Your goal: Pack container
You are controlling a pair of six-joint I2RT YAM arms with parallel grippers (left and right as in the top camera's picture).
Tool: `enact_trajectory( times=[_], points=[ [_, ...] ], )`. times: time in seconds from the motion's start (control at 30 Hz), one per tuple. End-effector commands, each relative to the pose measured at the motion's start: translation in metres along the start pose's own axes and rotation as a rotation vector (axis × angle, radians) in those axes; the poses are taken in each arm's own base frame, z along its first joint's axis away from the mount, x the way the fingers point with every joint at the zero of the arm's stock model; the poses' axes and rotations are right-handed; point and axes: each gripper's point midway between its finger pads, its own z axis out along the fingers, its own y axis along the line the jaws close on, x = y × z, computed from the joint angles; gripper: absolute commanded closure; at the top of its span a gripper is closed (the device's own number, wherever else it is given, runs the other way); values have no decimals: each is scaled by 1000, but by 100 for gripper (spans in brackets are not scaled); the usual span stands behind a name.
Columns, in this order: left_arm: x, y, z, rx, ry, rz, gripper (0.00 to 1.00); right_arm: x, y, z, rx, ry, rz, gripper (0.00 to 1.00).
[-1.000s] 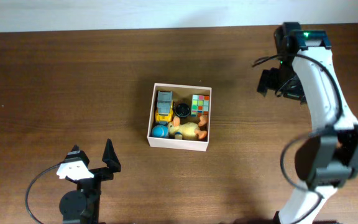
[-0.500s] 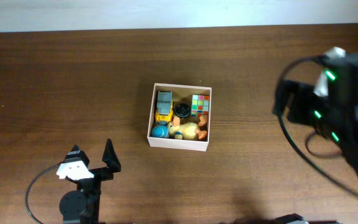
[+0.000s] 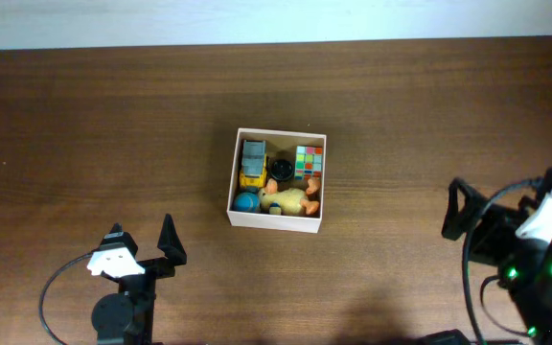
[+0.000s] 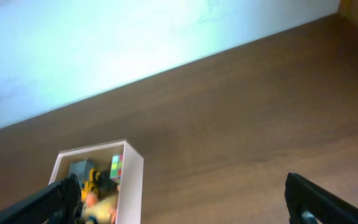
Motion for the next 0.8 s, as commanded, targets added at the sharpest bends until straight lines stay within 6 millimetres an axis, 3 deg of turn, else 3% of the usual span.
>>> enact_trajectory(
  times=[0.0,0.17,0.5,0.77],
  points=[
    [2,-1,0,11,-1,19,1,19,-10,2,-27,-69,19,1],
    [2,-1,0,11,-1,19,1,45,-15,13,-99,-175,44,1],
    [2,-1,0,11,-1,19,1,100,-19,64,-234,-345,57,1],
    [2,-1,0,11,-1,19,1,107,-26,84,-239,-448,39,1]
  ],
)
